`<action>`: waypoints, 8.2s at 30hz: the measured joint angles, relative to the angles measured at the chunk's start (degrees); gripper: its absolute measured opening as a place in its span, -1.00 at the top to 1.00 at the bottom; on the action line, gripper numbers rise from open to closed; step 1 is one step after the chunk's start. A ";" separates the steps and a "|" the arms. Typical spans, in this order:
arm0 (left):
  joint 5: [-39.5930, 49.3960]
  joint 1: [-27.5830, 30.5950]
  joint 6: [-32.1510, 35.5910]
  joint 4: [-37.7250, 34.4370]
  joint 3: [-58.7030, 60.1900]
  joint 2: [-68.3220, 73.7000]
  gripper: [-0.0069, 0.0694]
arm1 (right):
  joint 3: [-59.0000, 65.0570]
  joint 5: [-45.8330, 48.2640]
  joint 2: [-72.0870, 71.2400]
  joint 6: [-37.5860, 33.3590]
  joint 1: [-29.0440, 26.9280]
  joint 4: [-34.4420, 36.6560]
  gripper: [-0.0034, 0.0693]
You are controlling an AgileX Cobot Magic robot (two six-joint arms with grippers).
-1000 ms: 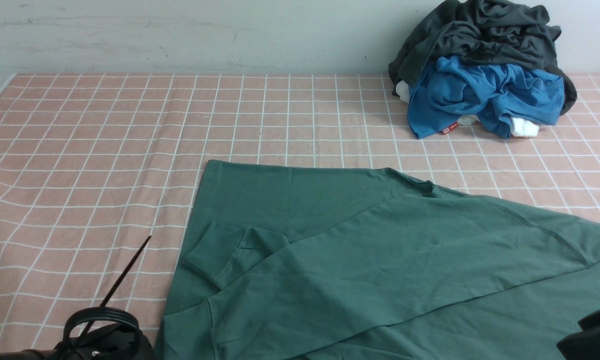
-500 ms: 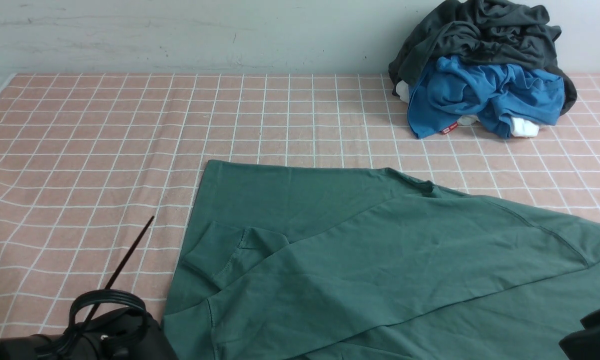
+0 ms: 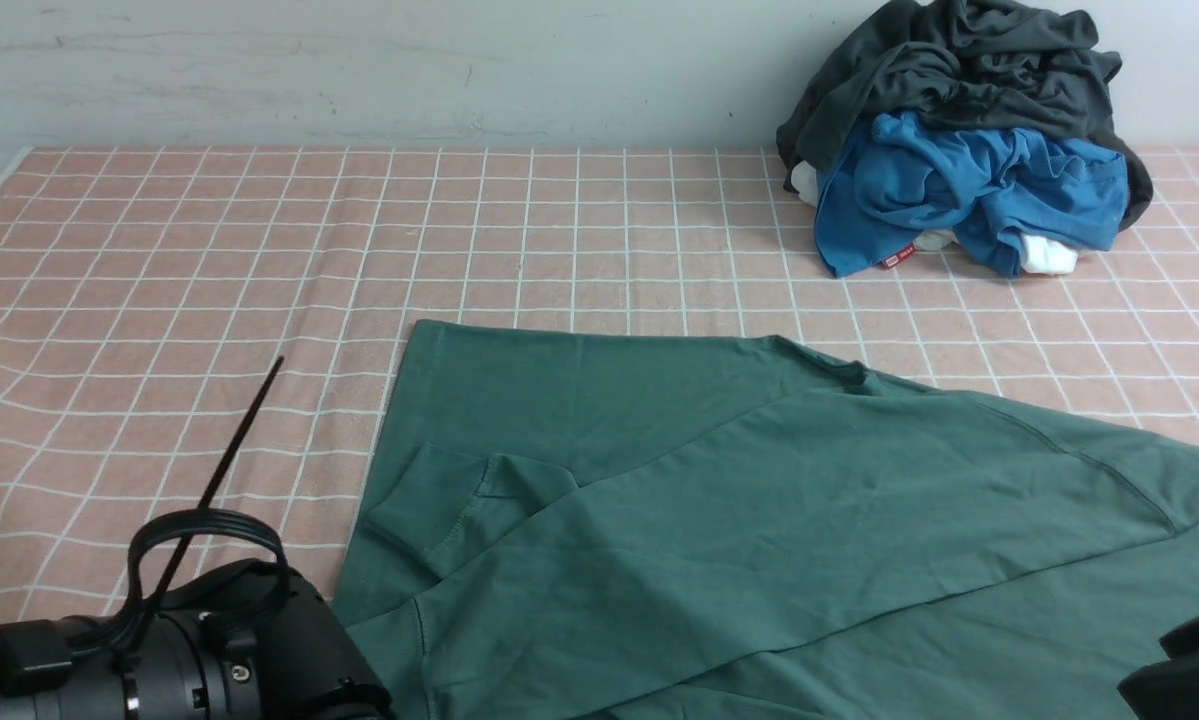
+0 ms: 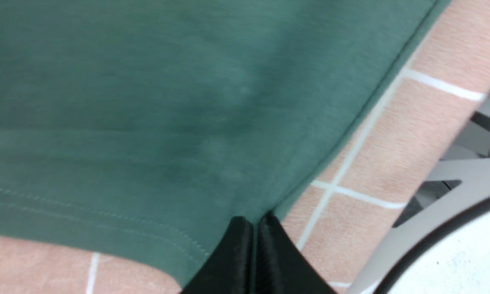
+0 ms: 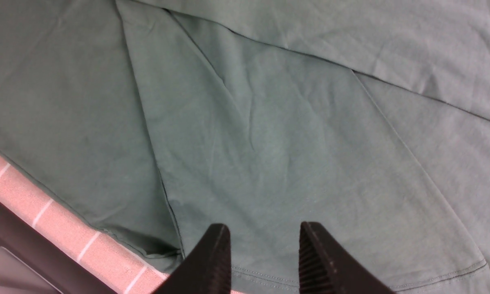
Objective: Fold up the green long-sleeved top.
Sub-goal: Use both arms simultaneously to clamp the lower edge of the clothing fabric, then use both arms to drag the lower edge of the fabric forward and fold it over the upper edge, then use the right arm to clamp the right edge of the fabric
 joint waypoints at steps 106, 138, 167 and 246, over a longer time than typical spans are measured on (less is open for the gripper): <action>2.33 9.32 -2.55 0.15 2.41 -9.10 0.80 | 35.53 -27.02 9.37 -22.12 0.09 -24.57 0.84; 10.83 37.09 7.55 2.85 -75.82 39.05 0.79 | -34.80 -15.54 58.09 -39.65 -30.88 -4.58 0.87; 12.96 38.29 -6.38 1.28 -86.22 47.19 0.16 | -44.22 -10.98 64.00 -14.74 -21.96 2.27 0.31; -18.49 35.89 0.05 -13.11 -30.22 15.44 0.83 | -13.09 -30.05 57.32 8.52 -48.51 -9.24 0.38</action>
